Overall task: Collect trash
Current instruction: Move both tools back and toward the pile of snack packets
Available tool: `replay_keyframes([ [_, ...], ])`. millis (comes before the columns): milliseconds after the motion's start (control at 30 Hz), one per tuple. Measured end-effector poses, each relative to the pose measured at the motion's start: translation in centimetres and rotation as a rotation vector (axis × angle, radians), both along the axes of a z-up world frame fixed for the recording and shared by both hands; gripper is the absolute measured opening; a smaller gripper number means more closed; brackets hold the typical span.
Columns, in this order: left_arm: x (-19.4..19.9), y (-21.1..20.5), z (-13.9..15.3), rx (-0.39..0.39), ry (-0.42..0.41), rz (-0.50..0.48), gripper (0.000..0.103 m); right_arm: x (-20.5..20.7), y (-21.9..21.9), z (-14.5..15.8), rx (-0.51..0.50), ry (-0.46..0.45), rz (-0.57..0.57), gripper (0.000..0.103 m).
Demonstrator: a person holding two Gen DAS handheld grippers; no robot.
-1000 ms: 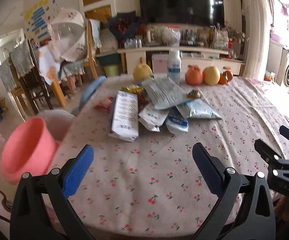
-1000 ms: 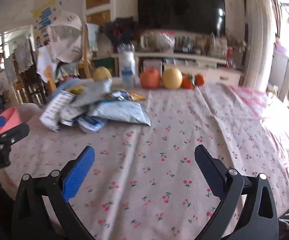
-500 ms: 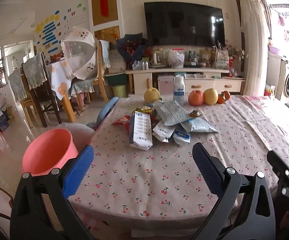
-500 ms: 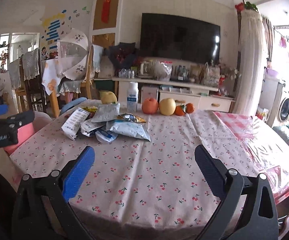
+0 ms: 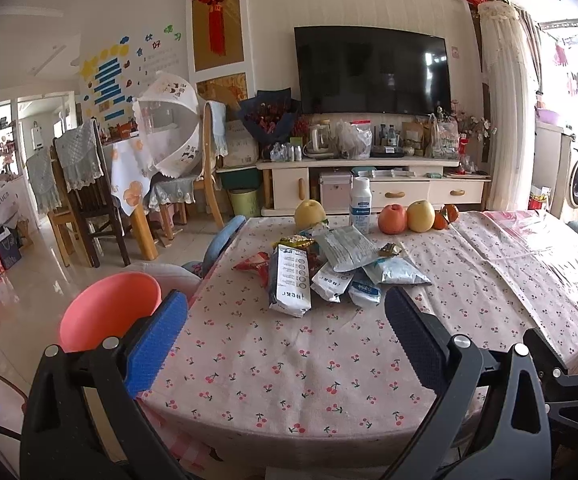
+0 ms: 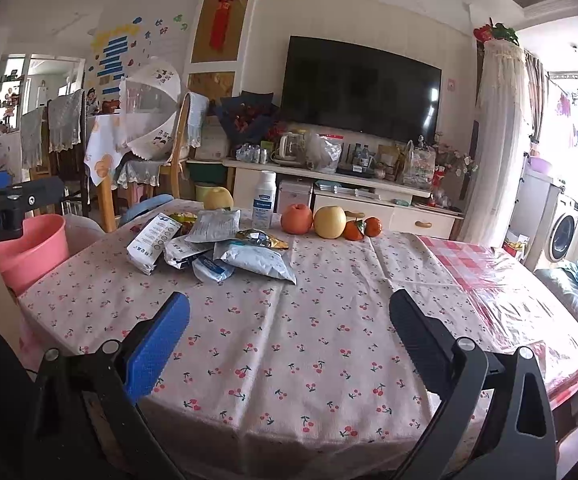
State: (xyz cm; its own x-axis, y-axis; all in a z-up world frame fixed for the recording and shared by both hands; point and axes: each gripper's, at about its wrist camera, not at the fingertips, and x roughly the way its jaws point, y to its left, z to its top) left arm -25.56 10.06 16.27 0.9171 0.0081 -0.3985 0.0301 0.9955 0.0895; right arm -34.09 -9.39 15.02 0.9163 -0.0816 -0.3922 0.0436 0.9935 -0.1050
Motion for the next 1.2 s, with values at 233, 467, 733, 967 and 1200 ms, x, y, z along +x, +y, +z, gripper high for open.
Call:
replay_keyframes([
  [233, -0.2, 0.1, 0.1, 0.003, -0.007, 0.001, 0.099, 0.0, 0.2, -0.2, -0.014, -0.009, 0.009, 0.099],
  [467, -0.2, 0.0, 0.0, 0.005, -0.007, 0.002, 0.099, 0.1, 0.0, -0.4, -0.013, -0.009, 0.023, 0.099],
  [733, 0.0, 0.7, -0.4, 0.020, 0.009, -0.003, 0.099, 1.1, -0.4, -1.2, 0.025, 0.035, 0.057, 0.099],
  [967, 1.0, 0.9, -2.0, 0.036, 0.029, 0.001, 0.099, 2.4, -0.6, -2.2, 0.056, 0.088, 0.077, 0.099],
  [1200, 3.3, 1.5, -4.6, 0.043, 0.090, 0.010, 0.099, 4.9, -1.3, -3.6, 0.124, 0.188, 0.114, 0.099],
])
